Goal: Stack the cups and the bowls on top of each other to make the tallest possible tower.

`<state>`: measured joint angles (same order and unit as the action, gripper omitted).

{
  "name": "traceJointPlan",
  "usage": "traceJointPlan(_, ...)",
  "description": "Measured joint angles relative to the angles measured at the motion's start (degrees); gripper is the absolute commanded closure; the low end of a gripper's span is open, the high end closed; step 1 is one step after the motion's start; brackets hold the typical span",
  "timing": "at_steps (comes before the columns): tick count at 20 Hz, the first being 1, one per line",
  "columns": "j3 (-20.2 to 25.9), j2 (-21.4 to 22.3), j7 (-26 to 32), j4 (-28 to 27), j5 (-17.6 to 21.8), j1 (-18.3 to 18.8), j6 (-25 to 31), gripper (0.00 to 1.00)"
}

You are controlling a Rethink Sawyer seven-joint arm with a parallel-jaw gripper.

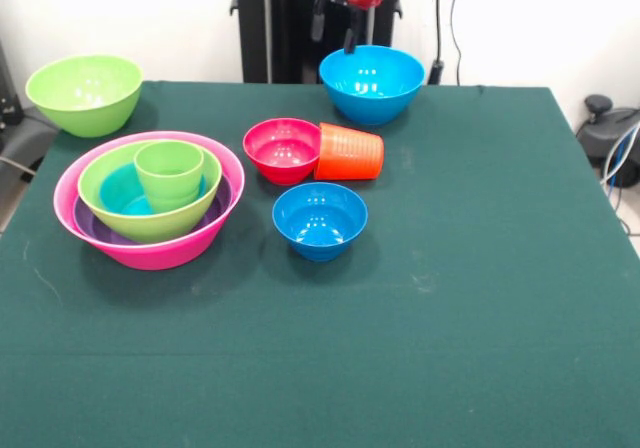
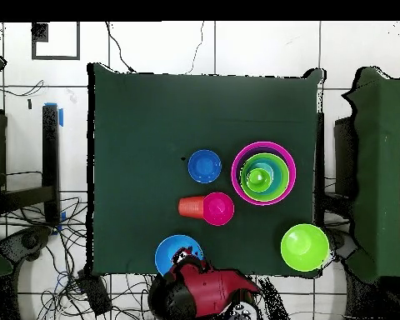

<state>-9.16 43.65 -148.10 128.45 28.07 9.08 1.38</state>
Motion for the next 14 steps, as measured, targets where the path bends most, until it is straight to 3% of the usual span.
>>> traceJointPlan(14,3.3,-9.4,0.0,-6.0,2.9,0.3,-2.1,0.00)
